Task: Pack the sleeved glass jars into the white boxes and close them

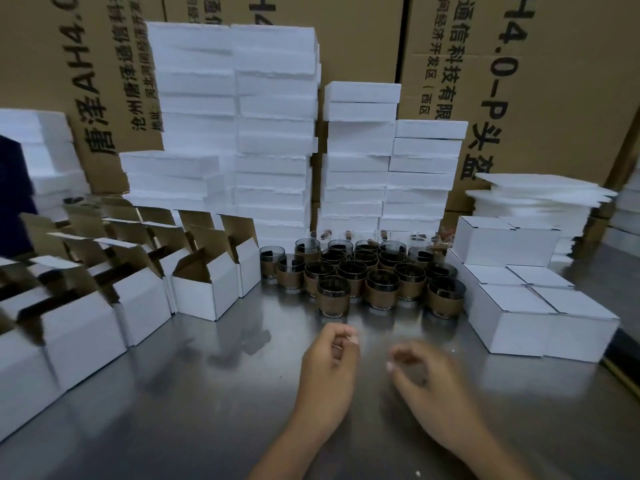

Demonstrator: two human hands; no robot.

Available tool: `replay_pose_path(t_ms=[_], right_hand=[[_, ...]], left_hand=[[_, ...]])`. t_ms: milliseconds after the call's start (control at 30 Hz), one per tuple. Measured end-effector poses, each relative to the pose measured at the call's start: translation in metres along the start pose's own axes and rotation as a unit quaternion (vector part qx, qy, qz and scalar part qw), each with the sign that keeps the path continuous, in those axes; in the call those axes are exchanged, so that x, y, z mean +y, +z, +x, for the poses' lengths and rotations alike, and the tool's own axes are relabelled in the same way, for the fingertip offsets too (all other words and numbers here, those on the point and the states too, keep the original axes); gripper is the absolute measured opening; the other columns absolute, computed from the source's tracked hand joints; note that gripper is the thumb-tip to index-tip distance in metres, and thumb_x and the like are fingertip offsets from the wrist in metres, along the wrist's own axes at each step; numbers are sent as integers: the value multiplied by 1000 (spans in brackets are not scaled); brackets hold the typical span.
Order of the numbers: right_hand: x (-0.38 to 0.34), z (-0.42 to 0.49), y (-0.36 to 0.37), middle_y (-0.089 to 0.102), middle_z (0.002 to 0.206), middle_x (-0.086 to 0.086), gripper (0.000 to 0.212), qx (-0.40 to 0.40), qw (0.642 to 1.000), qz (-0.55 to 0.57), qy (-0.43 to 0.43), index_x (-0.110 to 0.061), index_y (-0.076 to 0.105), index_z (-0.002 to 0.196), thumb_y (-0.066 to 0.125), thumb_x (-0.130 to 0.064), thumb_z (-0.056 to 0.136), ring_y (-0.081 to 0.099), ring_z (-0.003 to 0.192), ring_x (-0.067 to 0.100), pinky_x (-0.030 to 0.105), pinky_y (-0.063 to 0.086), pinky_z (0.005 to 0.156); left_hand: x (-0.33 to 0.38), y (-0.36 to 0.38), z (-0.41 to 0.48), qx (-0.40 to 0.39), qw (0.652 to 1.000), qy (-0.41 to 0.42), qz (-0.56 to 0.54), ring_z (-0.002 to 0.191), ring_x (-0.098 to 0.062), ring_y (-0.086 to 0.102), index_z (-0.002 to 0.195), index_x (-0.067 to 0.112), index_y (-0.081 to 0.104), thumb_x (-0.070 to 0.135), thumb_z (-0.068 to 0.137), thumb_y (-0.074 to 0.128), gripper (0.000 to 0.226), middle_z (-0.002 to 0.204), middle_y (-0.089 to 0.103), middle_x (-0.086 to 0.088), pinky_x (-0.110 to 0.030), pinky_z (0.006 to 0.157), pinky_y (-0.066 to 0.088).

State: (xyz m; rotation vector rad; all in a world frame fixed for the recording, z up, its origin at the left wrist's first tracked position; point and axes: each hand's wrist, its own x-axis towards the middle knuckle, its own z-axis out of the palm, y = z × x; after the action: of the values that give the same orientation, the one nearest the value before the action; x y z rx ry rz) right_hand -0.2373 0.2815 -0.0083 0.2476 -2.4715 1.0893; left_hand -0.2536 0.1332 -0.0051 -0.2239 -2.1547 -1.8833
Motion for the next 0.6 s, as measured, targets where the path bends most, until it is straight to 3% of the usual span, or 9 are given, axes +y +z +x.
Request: replay_pose_path(t_ms=[167,233,333,433,600], right_hand=[[8,-4,-7,58,70,-14,21,26,997,-75,-15,-22,65,75,69,-2,79,52,67,-4,-1,33,66],[8,-3,-6,58,70,-13,21,15,995,-99,-21,-25,62,74,68,-5,80,51,67,-3,2,34,63],[12,-2,-5,59,75,-13,24,-9,991,-131,-13,-33,54,72,65,-15,83,53,72,5,18,37,62],[13,-1,-4,58,73,-14,24,-5,990,-141,-14,-35,52,71,65,-18,82,52,70,2,24,38,60],[14,1,-2,59,71,-16,28,-2,989,-149,-14,-39,49,68,65,-20,81,54,68,4,28,44,61]], left_hand=[[-2,-18,1,79,996,-19,-23,74,-12,55,87,23,59,11,93,51,15,79,58,3,-7,56,39],[-2,-29,6,112,992,-36,-39,74,-14,56,87,22,58,10,92,51,16,81,59,1,-12,58,41],[-4,-57,20,169,983,-58,-45,70,-9,55,90,21,57,10,94,49,14,84,57,0,-16,60,43],[-14,-98,37,213,975,-58,31,77,-10,54,104,19,55,15,97,46,12,88,54,3,-17,60,43],[-25,-156,69,220,950,-50,215,71,-12,50,129,17,45,13,96,47,33,90,54,-5,-23,61,40]])
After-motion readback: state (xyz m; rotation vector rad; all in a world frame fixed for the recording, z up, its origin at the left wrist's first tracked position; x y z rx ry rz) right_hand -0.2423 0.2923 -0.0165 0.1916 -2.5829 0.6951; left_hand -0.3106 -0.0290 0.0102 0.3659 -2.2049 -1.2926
